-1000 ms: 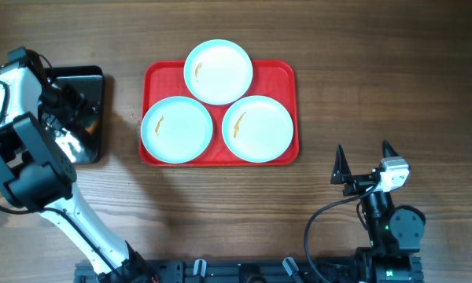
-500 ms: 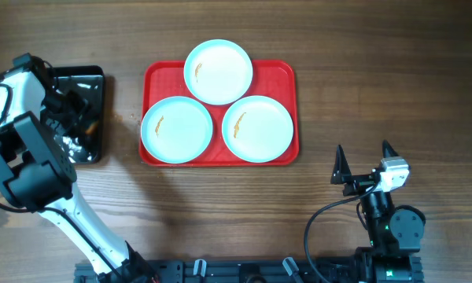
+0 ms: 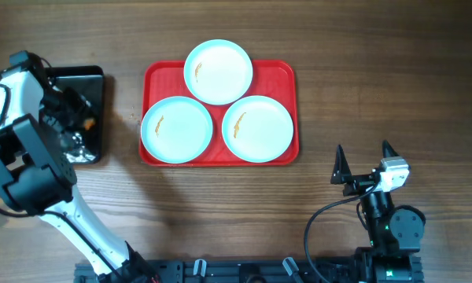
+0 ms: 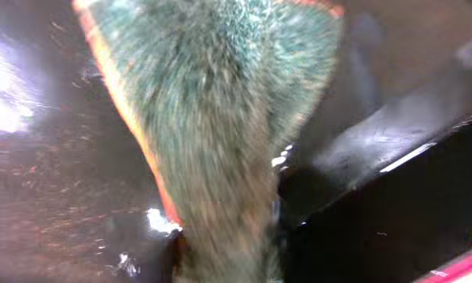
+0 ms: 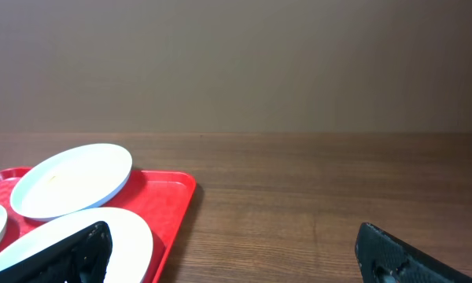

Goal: Clean dirty plates on tray and stack at the side
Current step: 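Scrub the black pan's surface with the sponge in the left gripper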

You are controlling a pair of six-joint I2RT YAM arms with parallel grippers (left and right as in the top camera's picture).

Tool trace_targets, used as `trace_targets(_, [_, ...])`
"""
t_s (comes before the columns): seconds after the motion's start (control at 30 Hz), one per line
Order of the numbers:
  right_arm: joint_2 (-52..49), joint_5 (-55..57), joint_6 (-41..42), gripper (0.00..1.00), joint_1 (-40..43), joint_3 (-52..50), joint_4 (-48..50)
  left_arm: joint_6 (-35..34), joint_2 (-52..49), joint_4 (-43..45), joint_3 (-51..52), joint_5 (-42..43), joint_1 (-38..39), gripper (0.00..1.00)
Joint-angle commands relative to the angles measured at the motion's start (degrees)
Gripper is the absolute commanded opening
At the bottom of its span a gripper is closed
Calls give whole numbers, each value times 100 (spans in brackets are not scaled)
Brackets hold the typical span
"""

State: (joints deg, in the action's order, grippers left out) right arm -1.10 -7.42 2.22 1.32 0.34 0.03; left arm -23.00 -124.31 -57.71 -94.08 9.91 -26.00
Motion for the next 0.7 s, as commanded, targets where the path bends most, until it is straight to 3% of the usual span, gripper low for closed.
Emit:
trace_targets(0.0, [46,61,-72,100,9,-2,33,26,352,205,-33,-501,-66,100])
trace_targets(0.2, [46,61,-72,100,9,-2,33,22,260,463,-31,-809,-66,99])
trace_targets(0.5, [46,61,-70,100,9,-2,33,4,236,481,-28,-807,-52,77])
trace_targets(0.67, [46,61,-70,100,9,-2,33,2,216,741,190,-804,-48,76])
